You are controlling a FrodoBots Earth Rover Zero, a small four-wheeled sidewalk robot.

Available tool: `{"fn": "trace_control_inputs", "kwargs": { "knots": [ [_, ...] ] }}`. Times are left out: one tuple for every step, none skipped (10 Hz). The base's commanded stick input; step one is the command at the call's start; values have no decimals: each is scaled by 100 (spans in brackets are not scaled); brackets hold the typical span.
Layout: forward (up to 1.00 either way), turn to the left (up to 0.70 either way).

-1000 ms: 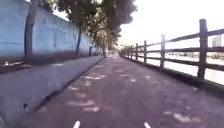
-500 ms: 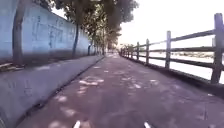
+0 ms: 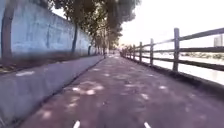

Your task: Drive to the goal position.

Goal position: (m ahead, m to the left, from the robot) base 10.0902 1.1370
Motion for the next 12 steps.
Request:
{"fn": "trace_control_inputs", "kwargs": {
  "knots": [
    [85,-9],
    [85,0],
    [85,0],
    [85,0],
    [85,0],
    [85,0],
    [85,0],
    [85,0],
    [85,0],
    [85,0],
    [85,0],
    [85,0]
  ]
}}
